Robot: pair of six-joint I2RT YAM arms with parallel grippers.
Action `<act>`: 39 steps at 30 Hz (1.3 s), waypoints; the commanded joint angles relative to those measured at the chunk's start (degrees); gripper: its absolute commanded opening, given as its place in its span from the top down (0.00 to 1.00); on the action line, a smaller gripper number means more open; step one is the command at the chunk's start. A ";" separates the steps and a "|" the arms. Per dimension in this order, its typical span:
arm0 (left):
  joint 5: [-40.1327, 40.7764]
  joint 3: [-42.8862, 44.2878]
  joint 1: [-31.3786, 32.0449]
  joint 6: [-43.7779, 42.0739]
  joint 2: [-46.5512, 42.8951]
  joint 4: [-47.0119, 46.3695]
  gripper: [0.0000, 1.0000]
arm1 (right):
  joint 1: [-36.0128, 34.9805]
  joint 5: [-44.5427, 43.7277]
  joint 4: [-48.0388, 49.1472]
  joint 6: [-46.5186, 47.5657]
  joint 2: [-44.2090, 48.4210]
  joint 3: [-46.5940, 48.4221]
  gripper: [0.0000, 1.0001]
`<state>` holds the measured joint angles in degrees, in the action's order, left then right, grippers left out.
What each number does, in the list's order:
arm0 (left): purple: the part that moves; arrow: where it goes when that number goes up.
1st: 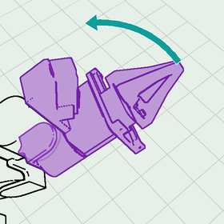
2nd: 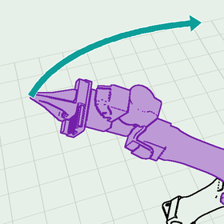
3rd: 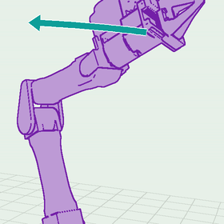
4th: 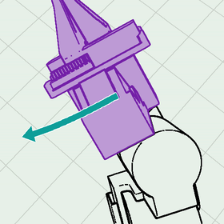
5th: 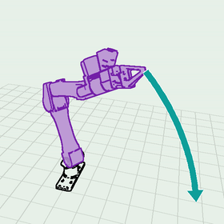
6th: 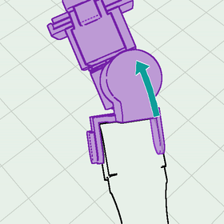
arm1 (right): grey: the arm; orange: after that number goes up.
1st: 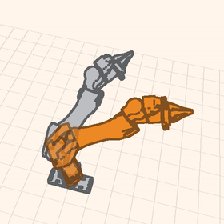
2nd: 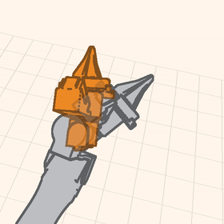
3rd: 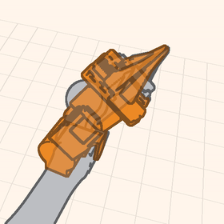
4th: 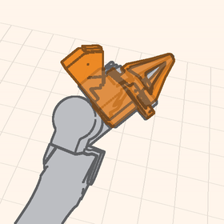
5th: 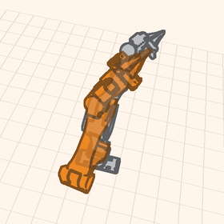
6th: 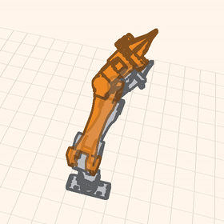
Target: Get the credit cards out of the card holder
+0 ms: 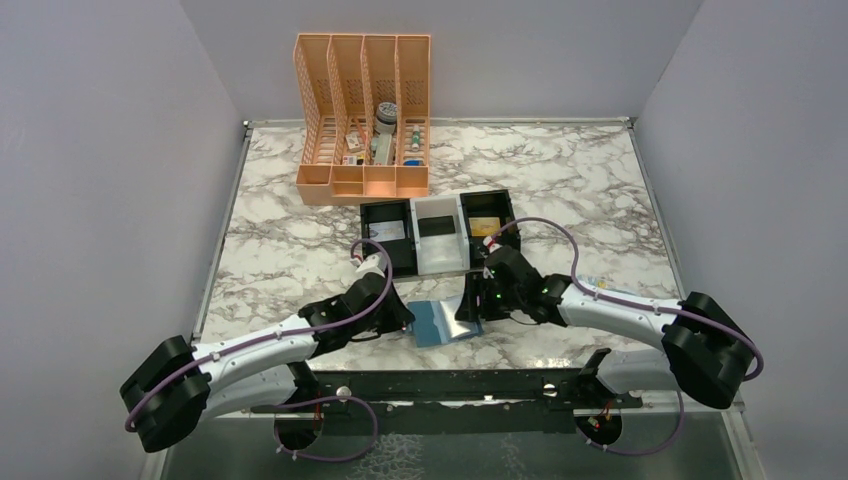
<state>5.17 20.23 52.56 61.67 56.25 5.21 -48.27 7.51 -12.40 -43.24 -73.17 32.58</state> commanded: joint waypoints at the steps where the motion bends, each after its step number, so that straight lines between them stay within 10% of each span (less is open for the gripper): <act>1: -0.29 1.91 -0.25 -1.19 0.70 0.15 0.87 | -0.07 2.55 1.21 -0.62 -0.44 -0.82 0.48; 39: -0.57 1.25 -0.27 0.23 3.81 -2.14 0.81 | -0.15 35.34 31.52 -2.51 -17.95 1.57 0.46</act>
<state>4.45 20.25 52.56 61.39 60.49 3.44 -48.27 37.10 13.04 -45.43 -89.01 32.75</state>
